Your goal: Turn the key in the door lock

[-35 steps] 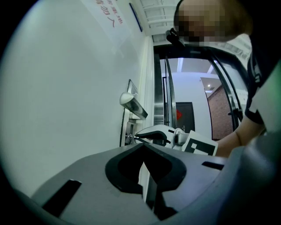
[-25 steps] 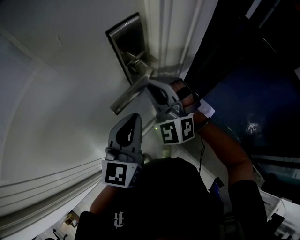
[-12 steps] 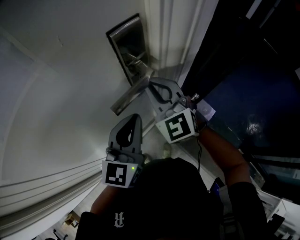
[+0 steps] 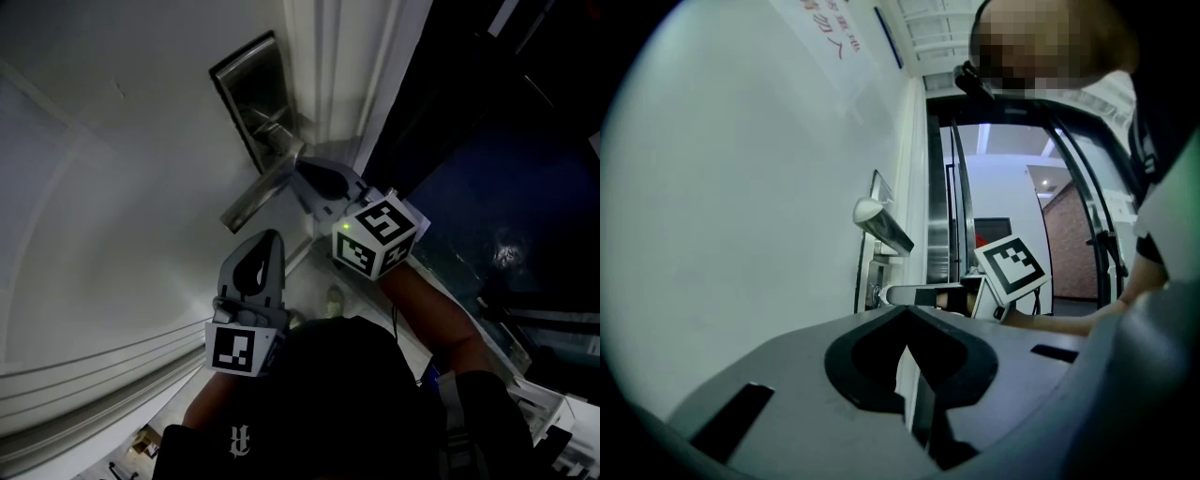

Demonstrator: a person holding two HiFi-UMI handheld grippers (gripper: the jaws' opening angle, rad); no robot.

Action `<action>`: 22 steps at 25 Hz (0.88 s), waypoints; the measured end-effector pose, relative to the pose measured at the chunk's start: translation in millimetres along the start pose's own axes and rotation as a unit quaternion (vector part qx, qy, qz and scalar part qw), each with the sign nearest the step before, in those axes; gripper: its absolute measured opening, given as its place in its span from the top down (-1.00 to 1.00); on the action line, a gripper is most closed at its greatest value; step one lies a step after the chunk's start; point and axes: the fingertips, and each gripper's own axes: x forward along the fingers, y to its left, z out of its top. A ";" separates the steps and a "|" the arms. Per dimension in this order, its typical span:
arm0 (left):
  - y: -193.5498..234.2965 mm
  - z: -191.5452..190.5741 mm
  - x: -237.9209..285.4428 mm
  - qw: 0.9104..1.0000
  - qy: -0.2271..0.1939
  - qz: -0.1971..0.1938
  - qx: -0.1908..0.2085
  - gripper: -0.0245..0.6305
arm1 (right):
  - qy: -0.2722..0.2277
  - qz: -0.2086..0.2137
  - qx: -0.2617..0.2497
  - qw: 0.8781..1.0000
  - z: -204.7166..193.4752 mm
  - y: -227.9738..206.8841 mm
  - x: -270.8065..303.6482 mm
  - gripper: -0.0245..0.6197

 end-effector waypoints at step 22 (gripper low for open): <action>0.4 1.9 -4.5 1.000 -0.002 -0.003 -0.001 0.91 | -0.039 0.067 0.486 0.870 -11.8 -15.4 -0.9 0.86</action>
